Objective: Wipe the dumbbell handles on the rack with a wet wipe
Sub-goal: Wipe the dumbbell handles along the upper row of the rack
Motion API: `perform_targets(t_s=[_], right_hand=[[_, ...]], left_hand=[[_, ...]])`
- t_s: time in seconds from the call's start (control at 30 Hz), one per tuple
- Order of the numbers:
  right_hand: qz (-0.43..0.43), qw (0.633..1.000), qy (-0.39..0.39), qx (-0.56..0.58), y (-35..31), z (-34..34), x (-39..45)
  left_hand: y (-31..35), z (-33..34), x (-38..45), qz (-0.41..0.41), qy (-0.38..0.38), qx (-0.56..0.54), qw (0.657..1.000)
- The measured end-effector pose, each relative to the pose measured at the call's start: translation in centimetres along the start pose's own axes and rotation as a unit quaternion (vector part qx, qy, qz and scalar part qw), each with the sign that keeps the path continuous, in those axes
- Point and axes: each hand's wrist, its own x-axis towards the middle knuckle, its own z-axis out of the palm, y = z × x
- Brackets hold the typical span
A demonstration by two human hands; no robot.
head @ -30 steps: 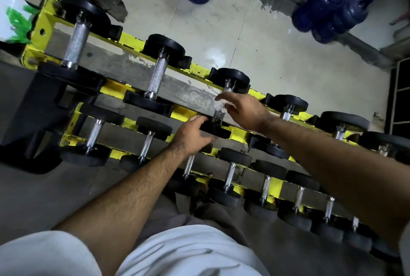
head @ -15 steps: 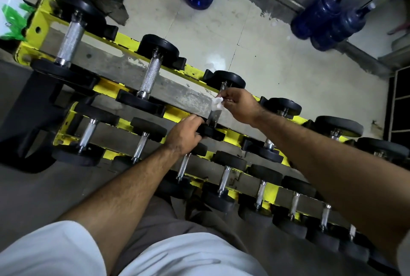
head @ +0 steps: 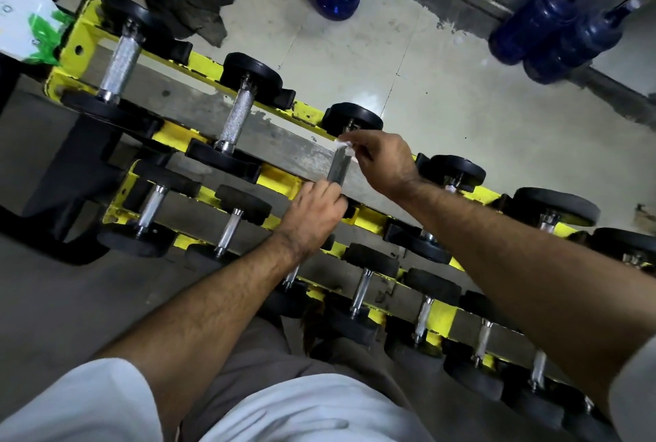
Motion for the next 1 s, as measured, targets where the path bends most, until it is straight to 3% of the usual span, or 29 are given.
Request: perform_targets(t_s=[0.33,0.57,0.67,0.83,1.0], right_hand=[[-0.050,0.998,0.033,0.010,1.8,0.4,-0.6],[-0.168,0.984,0.036,-0.052,3.2,1.7,0.4],[-0.211,0.975,0.016,-0.075,4.0,3.0,1.0],[-0.195,0.963,-0.077,-0.171,4.7,3.5,1.1],[-0.299,0.910,-0.168,-0.234,5.8,2.6,0.9]], left_hand=[[1.1,0.7,0.5,-0.002,-0.061,0.065,0.996],[1.3,1.5,0.2,-0.011,0.018,0.033,0.999],[0.7,1.4,-0.4,-0.039,0.042,-0.044,0.997],[-0.7,0.3,-1.4,-0.185,0.037,-0.228,0.955],[-1.6,0.1,-1.2,-0.222,0.018,-0.322,0.920]])
